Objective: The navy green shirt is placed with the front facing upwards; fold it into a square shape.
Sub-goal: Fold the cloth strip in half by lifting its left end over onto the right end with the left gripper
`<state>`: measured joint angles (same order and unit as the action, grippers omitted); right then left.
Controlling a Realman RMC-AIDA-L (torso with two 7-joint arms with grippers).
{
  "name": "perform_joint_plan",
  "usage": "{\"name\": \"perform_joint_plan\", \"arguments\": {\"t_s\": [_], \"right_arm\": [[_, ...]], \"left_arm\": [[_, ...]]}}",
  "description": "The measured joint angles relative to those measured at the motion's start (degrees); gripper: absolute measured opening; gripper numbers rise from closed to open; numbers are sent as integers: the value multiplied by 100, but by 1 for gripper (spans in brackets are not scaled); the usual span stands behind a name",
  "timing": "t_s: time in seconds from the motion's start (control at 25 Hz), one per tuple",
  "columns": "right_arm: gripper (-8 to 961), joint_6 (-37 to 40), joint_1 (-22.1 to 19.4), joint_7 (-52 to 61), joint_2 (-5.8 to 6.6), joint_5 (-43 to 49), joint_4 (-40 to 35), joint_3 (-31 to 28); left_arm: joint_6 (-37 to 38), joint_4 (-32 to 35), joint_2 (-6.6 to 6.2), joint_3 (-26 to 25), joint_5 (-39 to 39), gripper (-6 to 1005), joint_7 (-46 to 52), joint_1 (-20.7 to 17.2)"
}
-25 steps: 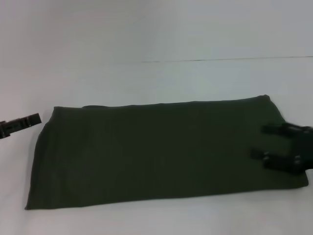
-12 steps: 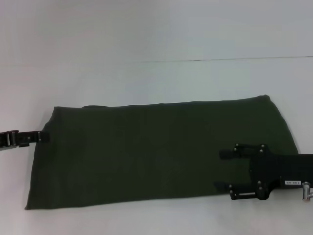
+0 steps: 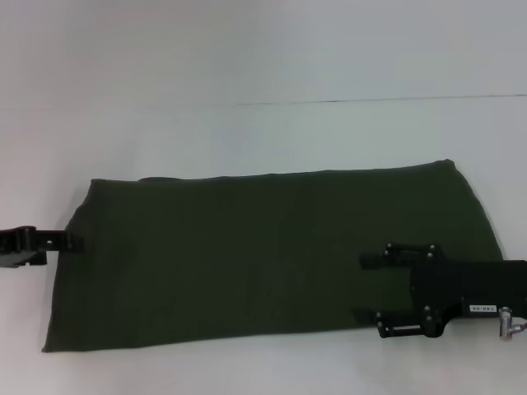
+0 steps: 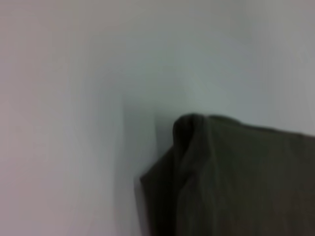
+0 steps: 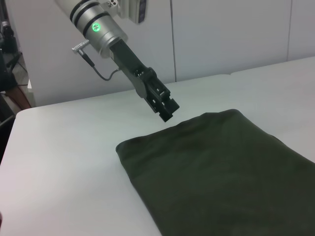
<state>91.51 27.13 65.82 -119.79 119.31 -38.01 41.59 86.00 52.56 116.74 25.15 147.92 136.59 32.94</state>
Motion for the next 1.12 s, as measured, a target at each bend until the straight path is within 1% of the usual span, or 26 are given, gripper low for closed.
{"name": "perform_joint_plan", "arguments": {"t_s": [0.2, 0.32, 0.76, 1.12], "right_arm": [[837, -11, 56, 0, -8, 1, 69, 3], [837, -12, 72, 0, -10, 12, 99, 5], [844, -16, 83, 39, 8, 18, 106, 17], [847, -100, 143, 47, -1, 16, 110, 16]], "left_arm": [[-136, 32, 35, 522, 195, 839, 281, 95], [-263, 39, 44, 666, 240, 840, 388, 116], [-279, 53, 22, 665, 336, 840, 545, 151], [-308, 49, 38, 711, 494, 839, 616, 151]]}}
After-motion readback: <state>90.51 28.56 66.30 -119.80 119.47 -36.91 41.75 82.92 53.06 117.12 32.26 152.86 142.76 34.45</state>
